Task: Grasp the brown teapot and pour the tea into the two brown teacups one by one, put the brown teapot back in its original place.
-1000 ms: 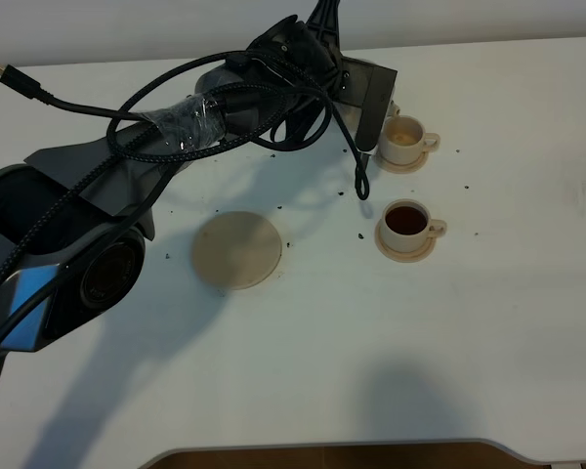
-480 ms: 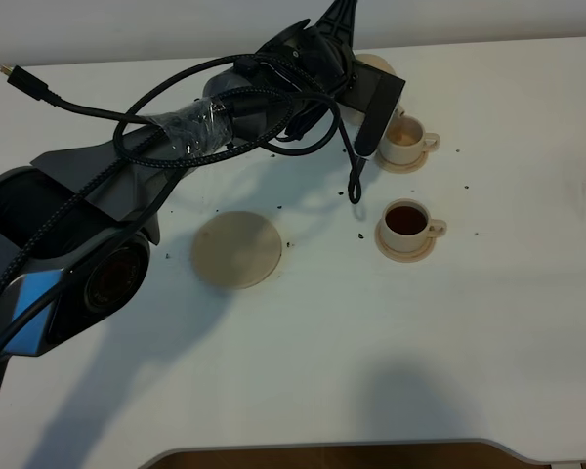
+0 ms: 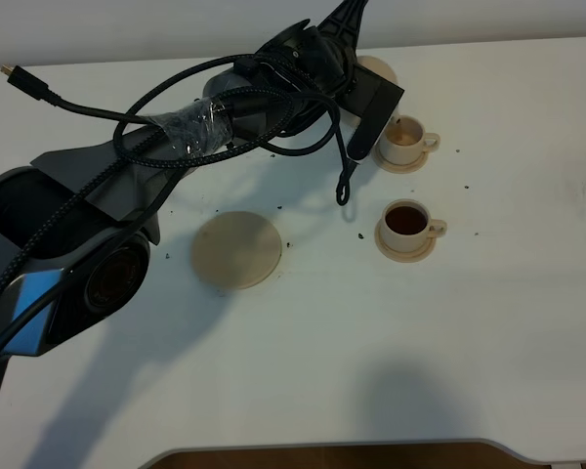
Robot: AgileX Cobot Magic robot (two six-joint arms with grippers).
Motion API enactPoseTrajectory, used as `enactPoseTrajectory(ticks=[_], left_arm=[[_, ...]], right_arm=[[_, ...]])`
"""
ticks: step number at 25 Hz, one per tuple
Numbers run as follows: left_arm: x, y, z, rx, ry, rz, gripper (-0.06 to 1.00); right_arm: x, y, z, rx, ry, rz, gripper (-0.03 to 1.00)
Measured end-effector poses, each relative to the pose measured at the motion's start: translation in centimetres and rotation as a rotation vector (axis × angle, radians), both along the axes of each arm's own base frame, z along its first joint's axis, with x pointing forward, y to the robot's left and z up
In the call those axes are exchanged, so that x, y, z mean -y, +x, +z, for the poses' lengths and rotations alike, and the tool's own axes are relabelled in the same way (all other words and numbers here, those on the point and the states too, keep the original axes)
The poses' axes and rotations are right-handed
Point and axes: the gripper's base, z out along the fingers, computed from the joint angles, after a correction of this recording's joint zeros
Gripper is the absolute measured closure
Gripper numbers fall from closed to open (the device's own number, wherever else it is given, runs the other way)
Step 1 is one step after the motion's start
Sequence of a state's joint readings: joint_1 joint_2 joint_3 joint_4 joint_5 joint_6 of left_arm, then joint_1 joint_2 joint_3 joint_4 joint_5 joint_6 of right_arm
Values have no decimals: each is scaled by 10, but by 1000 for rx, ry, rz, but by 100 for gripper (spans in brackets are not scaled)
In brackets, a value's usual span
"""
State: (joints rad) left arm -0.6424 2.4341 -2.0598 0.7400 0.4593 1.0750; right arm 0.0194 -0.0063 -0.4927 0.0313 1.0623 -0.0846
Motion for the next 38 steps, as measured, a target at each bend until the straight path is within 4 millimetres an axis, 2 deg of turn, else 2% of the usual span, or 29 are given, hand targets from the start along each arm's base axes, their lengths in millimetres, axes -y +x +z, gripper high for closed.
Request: enactPoseTrajectory(ticks=[18,38], left_arm=[[9,2,8,116,47,-110,83],[13,2,10,166,128,-228,83]], right_arm=[[0,0,0,0,0,0,55],[0,0,0,0,0,0,55]])
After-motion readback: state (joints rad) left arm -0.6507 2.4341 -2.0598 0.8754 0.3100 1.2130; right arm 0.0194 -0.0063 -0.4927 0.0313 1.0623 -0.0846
